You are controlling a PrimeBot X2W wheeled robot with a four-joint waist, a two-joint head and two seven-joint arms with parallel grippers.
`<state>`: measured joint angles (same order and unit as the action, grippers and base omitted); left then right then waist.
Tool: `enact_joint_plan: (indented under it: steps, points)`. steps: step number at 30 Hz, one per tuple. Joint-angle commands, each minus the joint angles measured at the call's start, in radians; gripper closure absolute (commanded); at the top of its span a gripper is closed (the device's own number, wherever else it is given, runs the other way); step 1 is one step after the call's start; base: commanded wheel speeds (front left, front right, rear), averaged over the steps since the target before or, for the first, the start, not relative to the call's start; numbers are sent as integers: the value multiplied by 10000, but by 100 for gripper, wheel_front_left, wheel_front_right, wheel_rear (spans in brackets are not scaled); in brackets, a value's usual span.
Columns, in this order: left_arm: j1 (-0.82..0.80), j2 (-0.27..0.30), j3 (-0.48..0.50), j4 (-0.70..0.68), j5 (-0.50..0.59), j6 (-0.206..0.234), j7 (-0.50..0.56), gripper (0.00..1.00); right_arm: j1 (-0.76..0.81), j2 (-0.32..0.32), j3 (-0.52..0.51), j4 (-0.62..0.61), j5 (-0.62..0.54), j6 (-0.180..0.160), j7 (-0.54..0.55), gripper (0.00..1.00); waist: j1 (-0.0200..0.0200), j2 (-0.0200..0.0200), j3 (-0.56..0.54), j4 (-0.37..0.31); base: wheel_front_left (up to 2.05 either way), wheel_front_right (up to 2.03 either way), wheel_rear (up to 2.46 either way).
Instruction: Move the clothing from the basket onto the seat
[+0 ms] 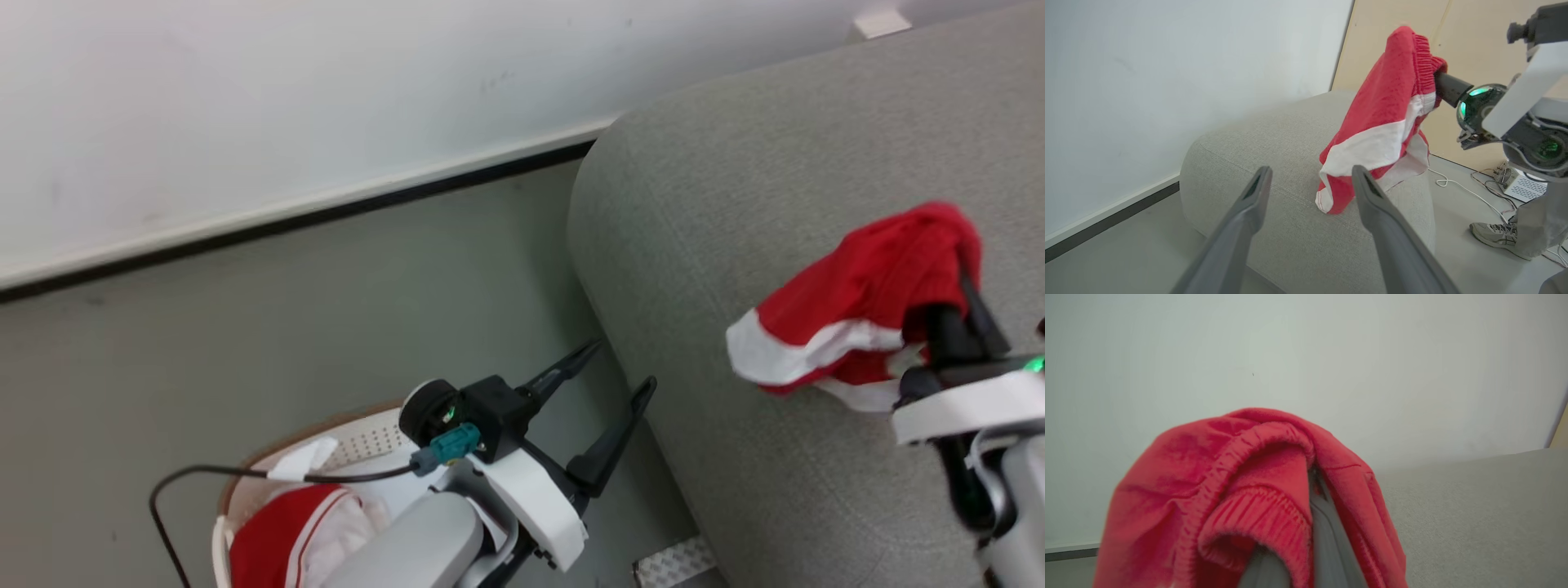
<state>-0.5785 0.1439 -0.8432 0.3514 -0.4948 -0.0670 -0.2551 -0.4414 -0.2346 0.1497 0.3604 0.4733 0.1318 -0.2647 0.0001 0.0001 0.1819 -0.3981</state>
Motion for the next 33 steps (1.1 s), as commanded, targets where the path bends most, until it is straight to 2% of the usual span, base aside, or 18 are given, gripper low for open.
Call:
enact_joint_plan:
  steps: [1,12,19,21,28,31,33]
  points:
    - [-170,134,8,-46,159,-13,53,0,-486,-223,24,189,189,-21,6,100,-1,-1,585,319,0,0,0]
    - [-1074,570,18,-576,386,-4,624,0,-3952,-2366,-80,2435,1036,-22,6,100,-1,-1,2977,1429,0,0,0]
    - [-1375,938,89,-963,561,135,901,0,-6324,-3328,-159,3852,1375,-22,17,100,-1,-1,3886,1844,0,0,0]
    - [-1419,1051,100,-1051,587,156,944,0,-6892,-3724,-94,4308,1136,-22,11,100,-1,-1,4070,1960,0,0,0]
    - [-1573,1148,240,-1244,525,305,852,0,-7892,-4394,216,6597,88,-22,11,100,-1,-1,4341,2526,0,0,0]
    - [-1584,1129,284,-1282,476,361,810,0,-7780,-4284,185,7766,-227,-22,131,100,-1,-1,4393,2714,0,0,0]
    - [-1589,1133,301,-1313,457,397,781,0,-7571,-4117,340,8440,-334,-22,624,100,-1,-1,4449,2790,0,0,0]
